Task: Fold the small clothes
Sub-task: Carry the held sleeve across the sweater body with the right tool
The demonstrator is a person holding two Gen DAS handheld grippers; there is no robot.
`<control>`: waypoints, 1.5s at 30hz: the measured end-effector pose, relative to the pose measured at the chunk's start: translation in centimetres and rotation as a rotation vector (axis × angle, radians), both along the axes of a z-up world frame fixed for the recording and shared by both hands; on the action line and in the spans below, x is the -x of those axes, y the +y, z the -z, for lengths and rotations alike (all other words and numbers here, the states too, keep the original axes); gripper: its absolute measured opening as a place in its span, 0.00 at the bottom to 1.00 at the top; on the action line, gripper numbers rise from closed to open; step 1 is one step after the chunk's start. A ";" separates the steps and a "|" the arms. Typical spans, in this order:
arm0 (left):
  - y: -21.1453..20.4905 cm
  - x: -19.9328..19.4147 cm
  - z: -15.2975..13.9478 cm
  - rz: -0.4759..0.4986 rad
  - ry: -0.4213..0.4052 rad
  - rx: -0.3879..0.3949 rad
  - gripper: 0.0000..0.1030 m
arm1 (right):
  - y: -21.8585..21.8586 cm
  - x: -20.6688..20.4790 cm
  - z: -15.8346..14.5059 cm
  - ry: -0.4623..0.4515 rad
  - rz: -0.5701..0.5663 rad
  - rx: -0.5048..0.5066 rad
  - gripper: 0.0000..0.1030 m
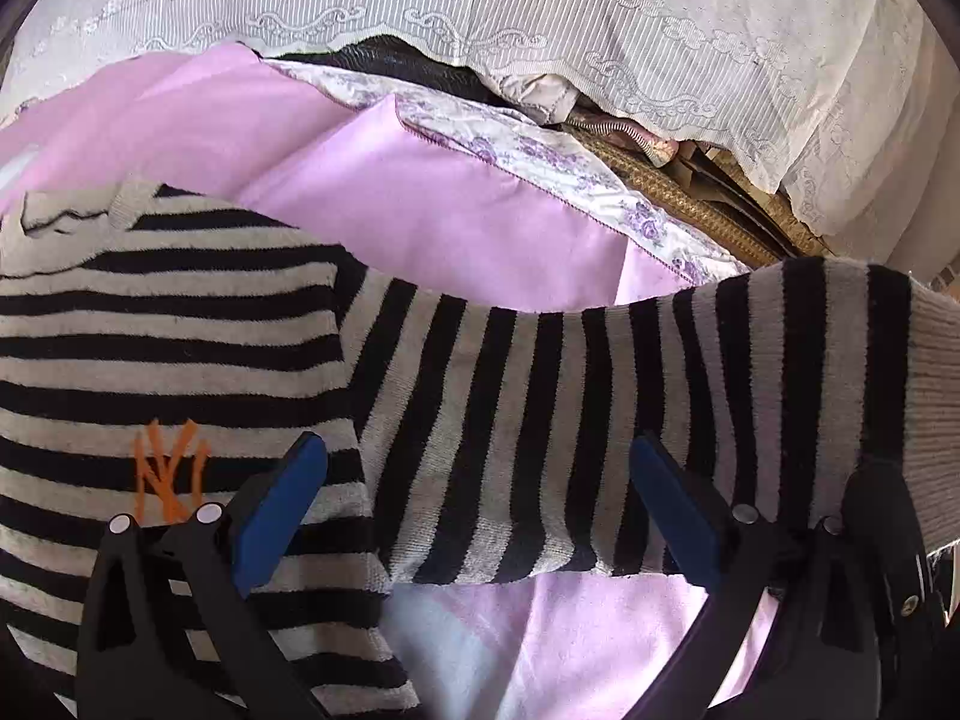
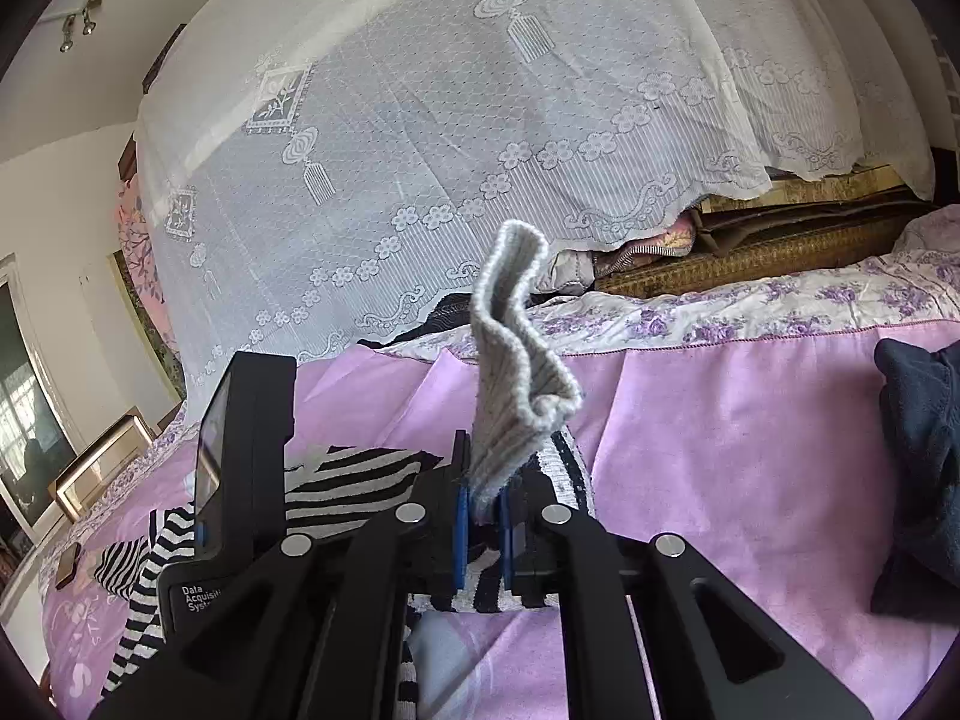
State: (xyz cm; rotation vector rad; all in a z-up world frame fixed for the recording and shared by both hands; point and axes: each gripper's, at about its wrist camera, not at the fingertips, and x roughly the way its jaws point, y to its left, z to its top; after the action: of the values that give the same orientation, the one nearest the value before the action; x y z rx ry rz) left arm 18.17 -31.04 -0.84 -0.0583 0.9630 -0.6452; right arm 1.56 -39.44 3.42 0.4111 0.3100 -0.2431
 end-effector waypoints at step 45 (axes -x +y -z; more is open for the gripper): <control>32.3 -12.1 2.2 -0.509 0.117 0.011 0.96 | 24.1 -17.5 3.0 0.217 -0.479 0.045 0.28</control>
State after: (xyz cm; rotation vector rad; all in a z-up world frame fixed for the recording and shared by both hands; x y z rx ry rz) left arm 30.31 1.24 -3.01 -0.3425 1.0063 -0.1786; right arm 19.10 -15.39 0.38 0.2559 0.6034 0.1764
